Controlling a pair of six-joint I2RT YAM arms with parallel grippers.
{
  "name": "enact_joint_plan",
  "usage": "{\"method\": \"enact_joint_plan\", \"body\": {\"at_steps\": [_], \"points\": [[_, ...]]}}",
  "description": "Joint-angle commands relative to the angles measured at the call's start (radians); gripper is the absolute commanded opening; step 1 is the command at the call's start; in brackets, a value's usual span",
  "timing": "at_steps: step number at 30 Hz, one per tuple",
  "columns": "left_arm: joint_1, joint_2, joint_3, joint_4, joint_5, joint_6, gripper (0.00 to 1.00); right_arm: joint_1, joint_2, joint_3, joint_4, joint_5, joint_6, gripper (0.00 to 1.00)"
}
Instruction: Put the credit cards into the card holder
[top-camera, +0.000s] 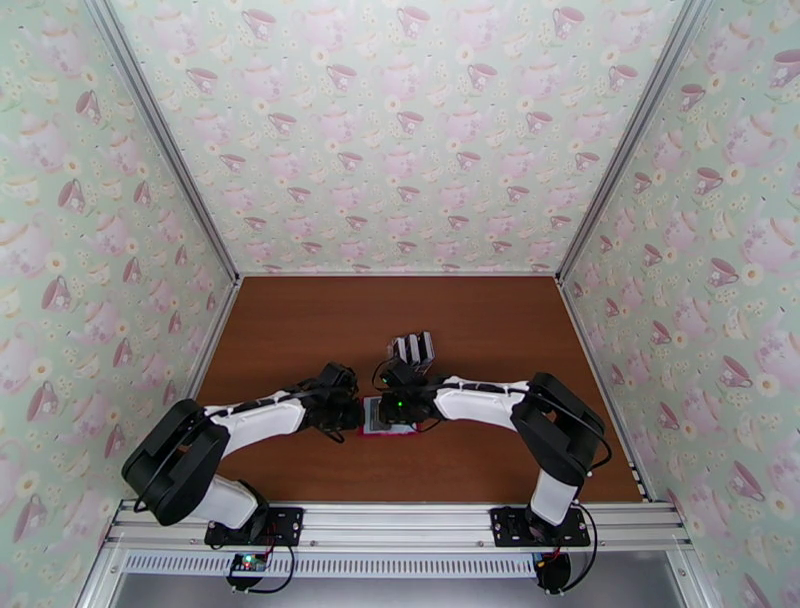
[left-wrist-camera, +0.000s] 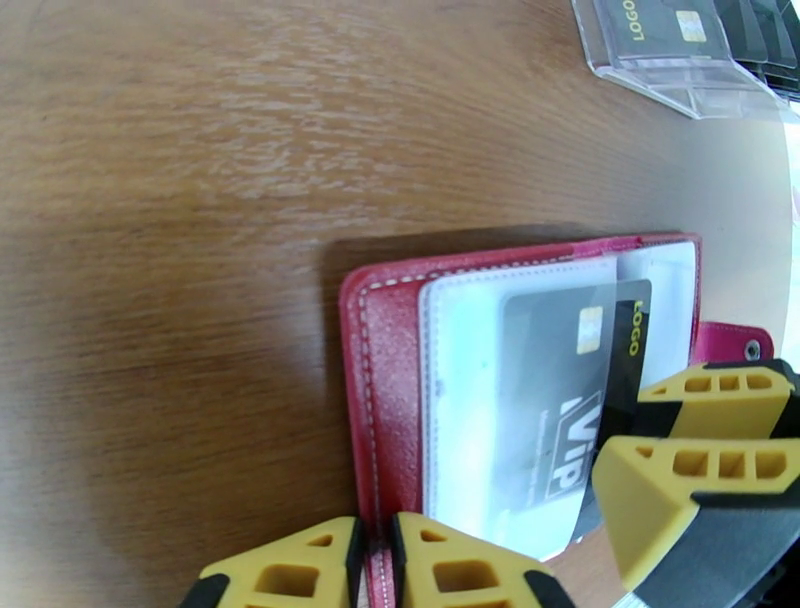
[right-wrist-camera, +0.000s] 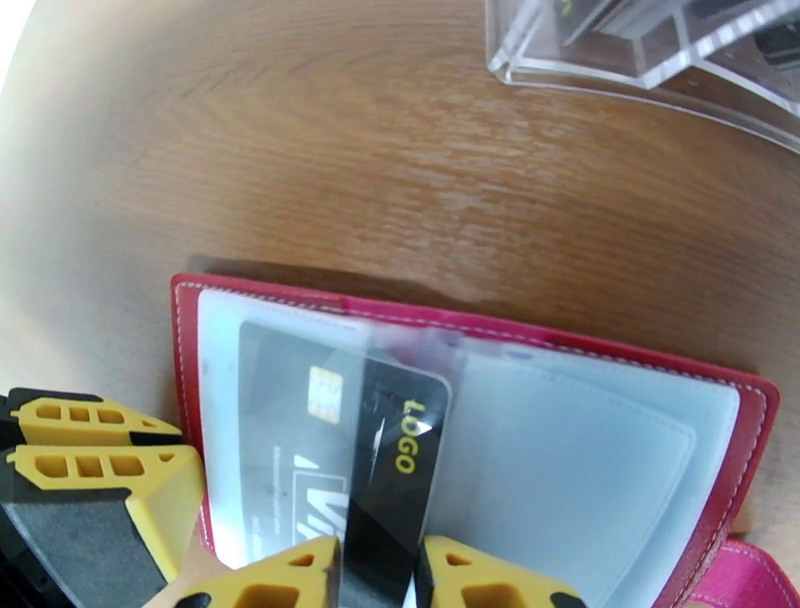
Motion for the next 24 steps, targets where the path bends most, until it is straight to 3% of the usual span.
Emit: {"method": "enact_joint_plan", "body": {"at_steps": [1, 24], "points": [[0.01, 0.048, -0.003, 0.021, -0.021, 0.022, 0.2, 0.014, 0.016, 0.03, -0.026, 0.013, -0.016, 0.27], [0.048, 0.068, 0.007, 0.03, -0.007, 0.032, 0.24, 0.035, 0.033, 0.066, -0.008, -0.01, -0.01, 0.27]]}}
